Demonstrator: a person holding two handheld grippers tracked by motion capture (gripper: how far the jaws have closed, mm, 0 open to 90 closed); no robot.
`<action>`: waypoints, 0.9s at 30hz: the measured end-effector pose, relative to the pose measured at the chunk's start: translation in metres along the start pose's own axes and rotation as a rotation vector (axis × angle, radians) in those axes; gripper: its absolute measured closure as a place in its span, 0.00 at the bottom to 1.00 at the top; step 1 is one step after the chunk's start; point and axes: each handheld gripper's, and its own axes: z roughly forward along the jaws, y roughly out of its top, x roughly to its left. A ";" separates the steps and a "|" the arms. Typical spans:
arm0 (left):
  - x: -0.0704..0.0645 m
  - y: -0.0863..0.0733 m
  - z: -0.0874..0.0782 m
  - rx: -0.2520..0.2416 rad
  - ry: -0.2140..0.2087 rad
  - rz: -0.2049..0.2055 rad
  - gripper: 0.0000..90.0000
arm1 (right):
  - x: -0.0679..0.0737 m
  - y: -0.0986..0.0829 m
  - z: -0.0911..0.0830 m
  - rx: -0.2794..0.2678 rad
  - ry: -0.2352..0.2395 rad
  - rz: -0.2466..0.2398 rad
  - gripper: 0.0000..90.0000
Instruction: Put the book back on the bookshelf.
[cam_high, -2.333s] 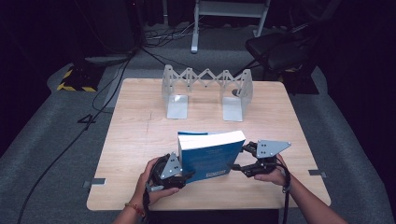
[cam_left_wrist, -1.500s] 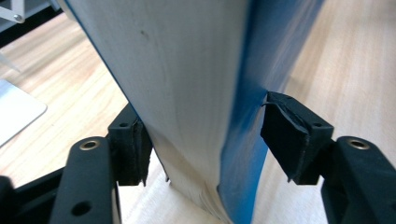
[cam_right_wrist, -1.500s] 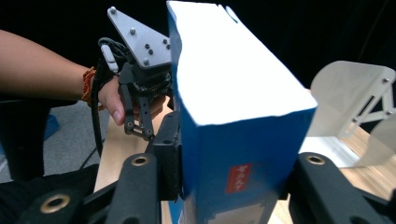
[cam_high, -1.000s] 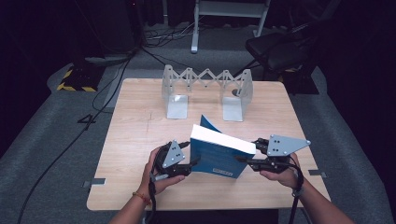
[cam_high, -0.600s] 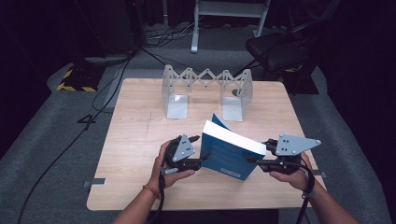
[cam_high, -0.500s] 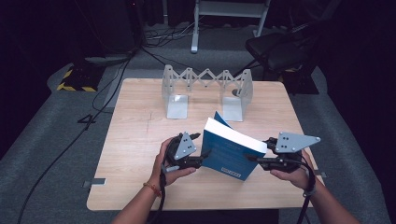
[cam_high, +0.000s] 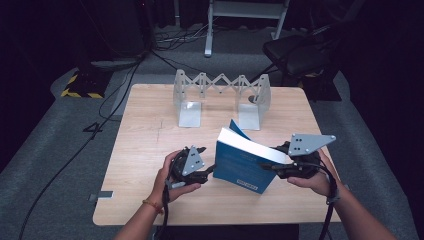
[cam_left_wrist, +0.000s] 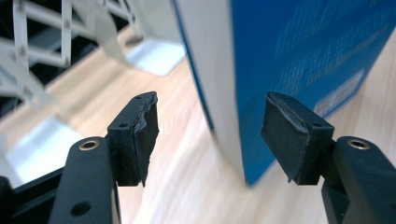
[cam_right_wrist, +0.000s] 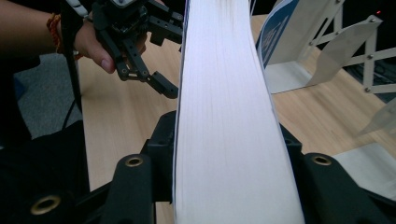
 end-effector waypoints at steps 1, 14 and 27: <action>0.000 -0.007 -0.002 0.029 0.004 -0.010 0.39 | 0.000 0.003 0.002 0.014 0.014 -0.003 0.61; 0.031 -0.088 -0.031 0.269 0.077 -0.193 0.31 | -0.001 0.027 0.014 0.164 0.061 0.008 0.64; 0.035 -0.101 -0.023 0.283 0.054 -0.270 0.25 | -0.009 0.036 0.026 0.220 0.080 0.053 0.65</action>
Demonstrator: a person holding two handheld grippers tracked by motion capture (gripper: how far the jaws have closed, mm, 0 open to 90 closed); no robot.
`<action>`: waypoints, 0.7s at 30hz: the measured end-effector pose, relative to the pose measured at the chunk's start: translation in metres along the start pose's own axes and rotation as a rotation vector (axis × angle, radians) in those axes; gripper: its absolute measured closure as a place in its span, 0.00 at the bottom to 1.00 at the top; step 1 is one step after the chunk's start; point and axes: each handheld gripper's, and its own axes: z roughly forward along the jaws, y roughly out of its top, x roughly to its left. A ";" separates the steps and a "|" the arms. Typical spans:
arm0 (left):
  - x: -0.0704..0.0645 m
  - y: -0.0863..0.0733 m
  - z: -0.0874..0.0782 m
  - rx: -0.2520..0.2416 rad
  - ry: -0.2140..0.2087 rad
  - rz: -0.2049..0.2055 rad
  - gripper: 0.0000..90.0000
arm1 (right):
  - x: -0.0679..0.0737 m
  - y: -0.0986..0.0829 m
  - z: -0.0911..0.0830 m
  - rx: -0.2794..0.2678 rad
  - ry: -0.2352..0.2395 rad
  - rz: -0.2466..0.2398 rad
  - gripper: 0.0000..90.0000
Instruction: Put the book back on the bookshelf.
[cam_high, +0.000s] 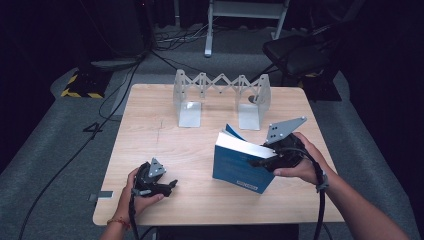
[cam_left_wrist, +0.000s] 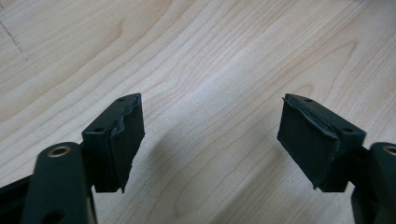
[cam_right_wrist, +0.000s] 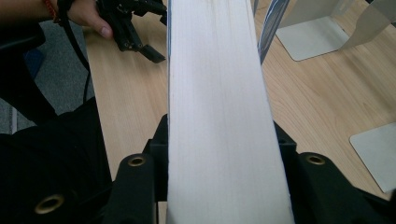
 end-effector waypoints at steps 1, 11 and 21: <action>0.000 0.000 0.000 0.000 0.000 0.000 0.24 | 0.000 0.000 0.000 0.000 0.000 0.000 0.65; 0.006 -0.007 0.002 -0.010 -0.012 -0.073 0.23 | 0.000 0.002 0.000 0.016 -0.018 -0.016 0.67; 0.007 -0.009 0.002 -0.009 0.017 -0.089 0.19 | 0.000 0.001 -0.001 0.004 -0.053 -0.002 0.68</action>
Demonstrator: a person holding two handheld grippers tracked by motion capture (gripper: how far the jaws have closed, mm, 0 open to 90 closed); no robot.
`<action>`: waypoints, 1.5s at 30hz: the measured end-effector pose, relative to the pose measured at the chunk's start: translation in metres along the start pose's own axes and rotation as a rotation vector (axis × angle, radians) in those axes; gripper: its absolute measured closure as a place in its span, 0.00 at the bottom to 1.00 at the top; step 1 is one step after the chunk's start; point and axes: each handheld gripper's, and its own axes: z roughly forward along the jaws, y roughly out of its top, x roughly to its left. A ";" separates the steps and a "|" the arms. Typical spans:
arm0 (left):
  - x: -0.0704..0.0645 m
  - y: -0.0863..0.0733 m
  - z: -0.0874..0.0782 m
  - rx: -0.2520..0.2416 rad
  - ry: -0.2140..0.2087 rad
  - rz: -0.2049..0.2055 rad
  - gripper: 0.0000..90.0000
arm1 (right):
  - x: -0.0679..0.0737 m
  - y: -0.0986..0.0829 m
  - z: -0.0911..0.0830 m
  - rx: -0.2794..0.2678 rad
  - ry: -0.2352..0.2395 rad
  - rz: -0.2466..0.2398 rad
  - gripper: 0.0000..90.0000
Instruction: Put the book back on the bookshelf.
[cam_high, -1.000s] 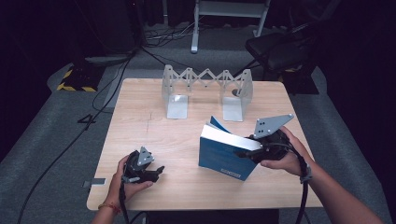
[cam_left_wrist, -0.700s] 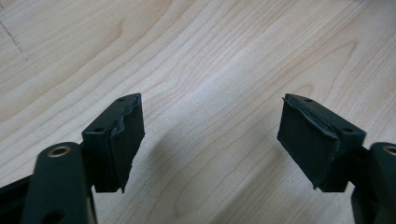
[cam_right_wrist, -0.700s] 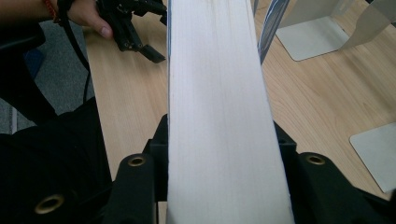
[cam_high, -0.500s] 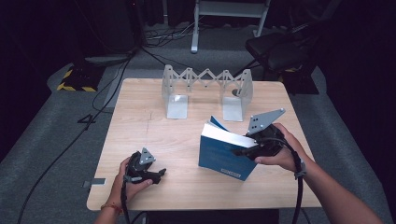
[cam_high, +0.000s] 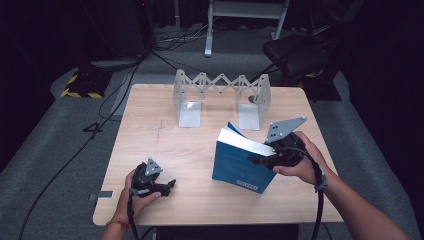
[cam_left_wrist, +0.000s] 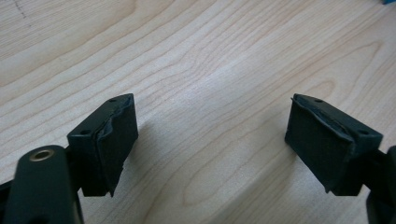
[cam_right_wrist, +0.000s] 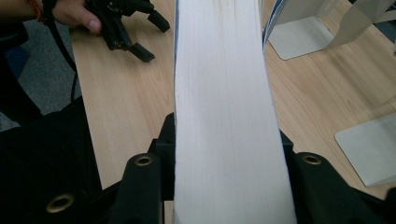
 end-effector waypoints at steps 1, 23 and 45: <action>0.000 0.000 0.000 0.000 0.002 0.001 0.19 | 0.000 0.000 0.000 -0.003 -0.003 0.001 0.68; 0.000 0.000 0.001 0.001 0.008 -0.008 0.16 | -0.014 0.002 -0.014 -0.022 -0.089 0.073 0.68; 0.000 0.001 0.001 0.006 0.002 -0.006 0.16 | -0.078 0.000 -0.035 -0.086 -0.328 0.271 0.68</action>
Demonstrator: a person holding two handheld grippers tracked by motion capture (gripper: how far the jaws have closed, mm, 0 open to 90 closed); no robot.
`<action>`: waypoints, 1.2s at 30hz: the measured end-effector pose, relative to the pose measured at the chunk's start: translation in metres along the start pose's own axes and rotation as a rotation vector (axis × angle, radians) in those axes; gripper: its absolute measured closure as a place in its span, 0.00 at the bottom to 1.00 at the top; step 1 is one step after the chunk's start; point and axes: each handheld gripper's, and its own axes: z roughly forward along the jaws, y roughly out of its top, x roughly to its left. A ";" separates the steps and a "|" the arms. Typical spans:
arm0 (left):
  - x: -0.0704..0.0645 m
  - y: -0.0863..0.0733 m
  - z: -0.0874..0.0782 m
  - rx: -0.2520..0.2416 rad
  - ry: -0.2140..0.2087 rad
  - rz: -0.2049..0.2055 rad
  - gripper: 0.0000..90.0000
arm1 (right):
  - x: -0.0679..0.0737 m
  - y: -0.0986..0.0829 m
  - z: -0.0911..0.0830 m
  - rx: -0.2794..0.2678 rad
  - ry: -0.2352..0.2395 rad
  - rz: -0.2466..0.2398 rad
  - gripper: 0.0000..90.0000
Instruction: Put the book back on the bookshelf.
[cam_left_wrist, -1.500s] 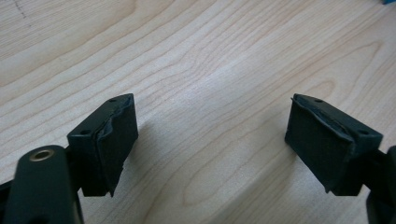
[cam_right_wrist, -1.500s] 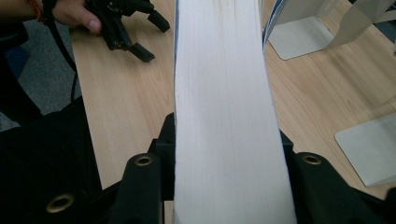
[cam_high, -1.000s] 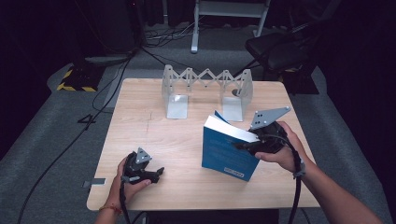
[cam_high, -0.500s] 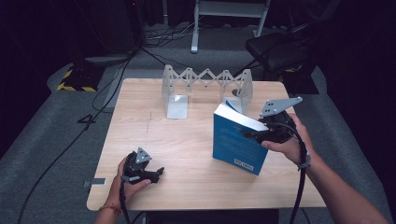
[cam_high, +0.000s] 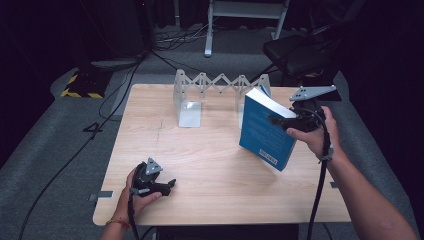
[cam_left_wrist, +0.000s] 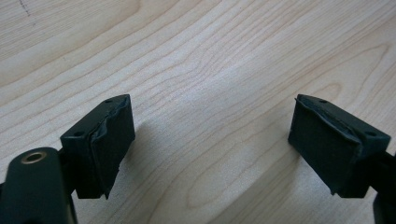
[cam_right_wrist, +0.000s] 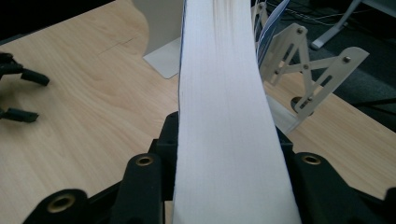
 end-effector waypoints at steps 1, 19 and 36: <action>0.000 0.000 0.000 0.000 0.000 0.001 0.16 | -0.002 0.001 0.000 -0.003 -0.012 0.005 0.68; 0.000 0.000 0.000 0.002 -0.002 -0.001 0.16 | -0.032 0.020 0.012 -0.019 -0.116 0.074 0.68; 0.000 0.000 0.000 -0.002 -0.001 0.010 0.16 | -0.041 0.044 0.026 -0.041 -0.166 0.114 0.68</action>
